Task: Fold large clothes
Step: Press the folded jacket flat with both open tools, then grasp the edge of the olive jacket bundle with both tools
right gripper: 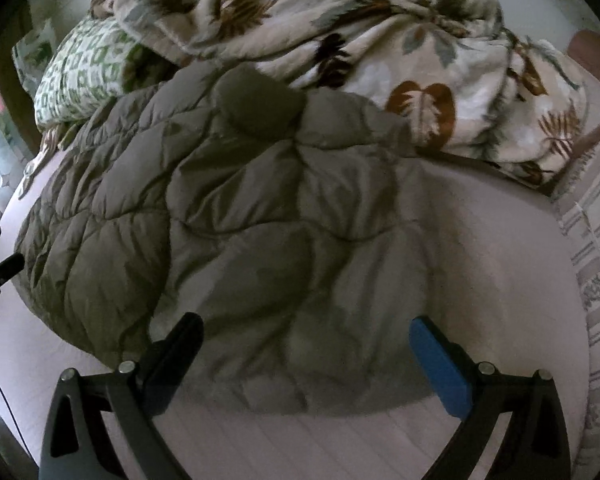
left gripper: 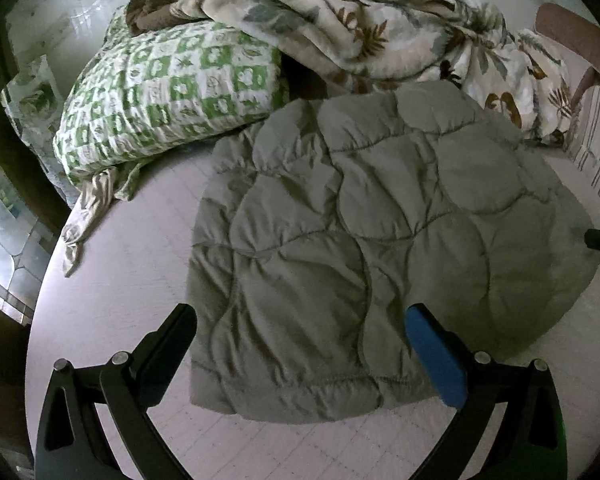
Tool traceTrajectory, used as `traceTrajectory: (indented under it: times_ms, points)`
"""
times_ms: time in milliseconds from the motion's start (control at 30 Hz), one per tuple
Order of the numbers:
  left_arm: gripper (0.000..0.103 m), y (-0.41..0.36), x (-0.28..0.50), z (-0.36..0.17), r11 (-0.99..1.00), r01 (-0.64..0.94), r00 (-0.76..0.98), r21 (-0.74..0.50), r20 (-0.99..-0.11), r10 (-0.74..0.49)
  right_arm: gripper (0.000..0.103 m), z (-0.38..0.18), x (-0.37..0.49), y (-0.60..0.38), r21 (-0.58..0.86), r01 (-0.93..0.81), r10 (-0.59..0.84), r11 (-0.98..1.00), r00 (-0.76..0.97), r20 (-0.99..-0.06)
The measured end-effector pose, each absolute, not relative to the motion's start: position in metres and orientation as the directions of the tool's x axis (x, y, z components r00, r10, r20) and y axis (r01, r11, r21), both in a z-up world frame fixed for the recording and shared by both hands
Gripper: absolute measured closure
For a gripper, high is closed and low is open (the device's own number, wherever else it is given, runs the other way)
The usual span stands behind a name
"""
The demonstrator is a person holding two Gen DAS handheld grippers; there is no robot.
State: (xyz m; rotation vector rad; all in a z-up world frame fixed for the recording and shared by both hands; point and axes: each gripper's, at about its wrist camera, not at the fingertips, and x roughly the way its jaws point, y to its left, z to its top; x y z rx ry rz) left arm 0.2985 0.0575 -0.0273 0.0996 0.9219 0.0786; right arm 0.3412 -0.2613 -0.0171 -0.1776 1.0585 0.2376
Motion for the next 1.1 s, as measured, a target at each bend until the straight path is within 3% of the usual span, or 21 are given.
traceTrajectory:
  times_ms: [467,633,933,1100]
  points:
    - [0.000,0.130,0.337,-0.019,0.992,-0.094,0.531,0.082,-0.839,0.119,0.000,-0.005,0.385,-0.324,0.006,-0.177,0.076,0.984,0.391,-0.917]
    - [0.000,0.137,0.359,-0.045,0.994,-0.106,0.494,-0.004,-0.868,0.049,0.000,-0.021,0.406,-0.330,0.032,-0.149,0.085,0.988,0.363,-0.928]
    - [0.000,0.135,0.380,-0.117,0.994,-0.093,0.335,-0.054,-0.942,-0.019,0.000,-0.055,0.436,-0.339,0.049,-0.110,0.082,0.993,0.327,-0.941]
    - [0.000,0.118,0.385,-0.125,0.999,-0.026,0.319,0.035,-0.947,0.041,0.000,-0.072,0.450,-0.347,0.089,-0.093,0.113,0.992,0.292,-0.950]
